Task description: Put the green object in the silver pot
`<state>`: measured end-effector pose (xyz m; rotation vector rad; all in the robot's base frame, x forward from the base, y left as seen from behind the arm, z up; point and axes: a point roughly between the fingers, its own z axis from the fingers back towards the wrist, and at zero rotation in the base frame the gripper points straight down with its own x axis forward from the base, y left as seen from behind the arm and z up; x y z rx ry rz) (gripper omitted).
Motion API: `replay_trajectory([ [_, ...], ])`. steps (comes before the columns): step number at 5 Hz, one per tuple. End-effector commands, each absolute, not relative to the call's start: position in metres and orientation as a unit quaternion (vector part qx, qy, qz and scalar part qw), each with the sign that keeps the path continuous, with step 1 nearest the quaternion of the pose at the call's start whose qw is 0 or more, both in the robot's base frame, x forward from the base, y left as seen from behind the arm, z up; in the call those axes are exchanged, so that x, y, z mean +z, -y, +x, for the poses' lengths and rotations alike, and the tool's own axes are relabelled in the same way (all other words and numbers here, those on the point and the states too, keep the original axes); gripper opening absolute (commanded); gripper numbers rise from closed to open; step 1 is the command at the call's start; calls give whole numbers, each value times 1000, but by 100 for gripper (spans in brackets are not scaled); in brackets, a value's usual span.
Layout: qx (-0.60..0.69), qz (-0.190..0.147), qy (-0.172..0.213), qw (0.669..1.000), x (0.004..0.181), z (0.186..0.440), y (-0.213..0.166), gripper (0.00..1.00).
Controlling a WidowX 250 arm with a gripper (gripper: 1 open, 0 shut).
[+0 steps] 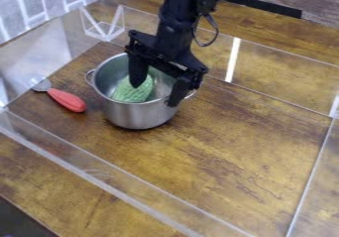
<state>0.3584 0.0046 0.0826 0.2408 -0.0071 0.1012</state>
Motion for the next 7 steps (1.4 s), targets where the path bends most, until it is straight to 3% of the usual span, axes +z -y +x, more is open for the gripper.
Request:
replay_trajectory([
  [1, 79, 98, 52, 991, 120, 368, 5, 100],
  [3, 70, 62, 66, 993, 150, 369, 6, 100],
  [4, 70, 57, 70, 993, 154, 360, 8, 100],
  [6, 69, 55, 63, 994, 142, 349, 12, 100],
  [7, 74, 53, 65, 994, 146, 353, 3, 100],
])
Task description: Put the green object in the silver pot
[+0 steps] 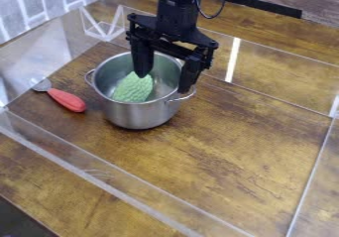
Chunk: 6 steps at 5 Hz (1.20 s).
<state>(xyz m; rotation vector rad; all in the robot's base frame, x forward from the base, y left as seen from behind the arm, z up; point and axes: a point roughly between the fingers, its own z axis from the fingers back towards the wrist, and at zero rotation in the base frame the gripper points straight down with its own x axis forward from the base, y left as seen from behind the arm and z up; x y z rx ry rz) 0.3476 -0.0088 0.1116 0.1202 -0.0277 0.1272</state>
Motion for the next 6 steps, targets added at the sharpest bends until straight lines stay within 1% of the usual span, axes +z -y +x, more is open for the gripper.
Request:
replay_trajectory([
  [1, 80, 53, 67, 993, 147, 358, -6, 100],
  [3, 103, 55, 67, 991, 148, 347, 30, 100],
  [4, 102, 55, 69, 991, 150, 346, 25, 100],
  [5, 107, 59, 67, 990, 148, 346, 15, 100],
  [6, 100, 62, 68, 991, 152, 342, 7, 100],
])
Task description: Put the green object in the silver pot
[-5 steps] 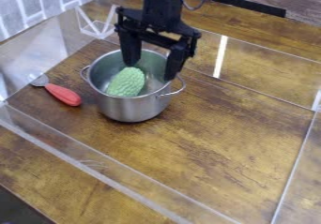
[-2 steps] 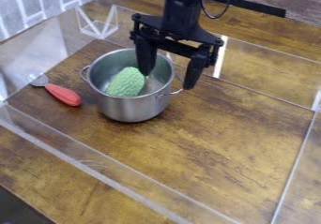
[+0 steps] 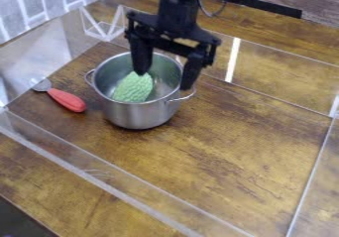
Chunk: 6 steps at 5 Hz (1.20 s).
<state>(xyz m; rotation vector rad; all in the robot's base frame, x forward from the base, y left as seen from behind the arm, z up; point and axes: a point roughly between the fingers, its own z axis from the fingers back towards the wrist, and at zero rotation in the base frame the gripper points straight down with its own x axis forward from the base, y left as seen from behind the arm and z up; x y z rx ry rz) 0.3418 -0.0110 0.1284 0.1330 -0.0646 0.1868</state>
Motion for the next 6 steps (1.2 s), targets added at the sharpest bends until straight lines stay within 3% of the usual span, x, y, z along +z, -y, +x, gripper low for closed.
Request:
replay_trajectory([
  [1, 88, 58, 71, 992, 158, 338, 6, 100],
  [4, 93, 59, 54, 993, 140, 359, 18, 100],
  [6, 17, 55, 48, 997, 132, 371, 22, 100],
])
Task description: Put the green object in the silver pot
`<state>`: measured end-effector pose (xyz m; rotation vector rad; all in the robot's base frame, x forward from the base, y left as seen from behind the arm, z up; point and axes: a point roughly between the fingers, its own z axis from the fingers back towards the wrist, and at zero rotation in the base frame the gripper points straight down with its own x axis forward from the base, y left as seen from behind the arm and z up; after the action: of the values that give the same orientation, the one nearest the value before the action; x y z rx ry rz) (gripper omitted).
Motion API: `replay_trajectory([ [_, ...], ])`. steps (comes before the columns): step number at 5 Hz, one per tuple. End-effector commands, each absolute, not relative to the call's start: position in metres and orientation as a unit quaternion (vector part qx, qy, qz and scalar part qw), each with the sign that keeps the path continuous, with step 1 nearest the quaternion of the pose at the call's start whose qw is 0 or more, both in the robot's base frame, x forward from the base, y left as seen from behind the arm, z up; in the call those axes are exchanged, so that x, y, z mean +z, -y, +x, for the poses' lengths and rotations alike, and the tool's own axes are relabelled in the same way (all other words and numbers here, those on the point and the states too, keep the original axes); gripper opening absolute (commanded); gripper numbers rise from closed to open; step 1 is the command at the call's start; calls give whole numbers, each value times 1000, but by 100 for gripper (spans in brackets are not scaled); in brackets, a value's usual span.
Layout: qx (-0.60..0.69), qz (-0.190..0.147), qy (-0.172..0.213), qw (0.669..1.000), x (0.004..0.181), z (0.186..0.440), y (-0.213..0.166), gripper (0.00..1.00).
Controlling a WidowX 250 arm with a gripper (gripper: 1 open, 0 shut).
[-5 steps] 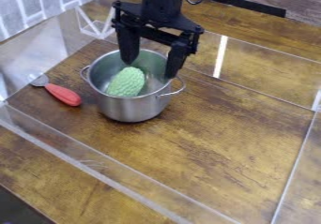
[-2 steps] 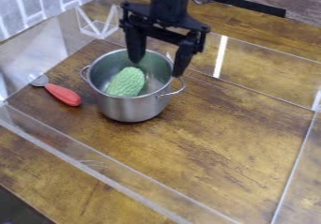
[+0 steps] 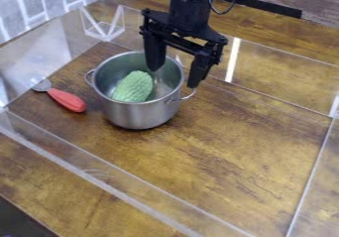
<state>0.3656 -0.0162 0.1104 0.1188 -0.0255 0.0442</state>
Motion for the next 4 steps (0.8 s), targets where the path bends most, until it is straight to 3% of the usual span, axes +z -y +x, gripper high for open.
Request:
replay_trajectory([
  [1, 31, 49, 47, 997, 125, 372, 22, 100],
  [4, 27, 45, 44, 998, 148, 374, 3, 100],
])
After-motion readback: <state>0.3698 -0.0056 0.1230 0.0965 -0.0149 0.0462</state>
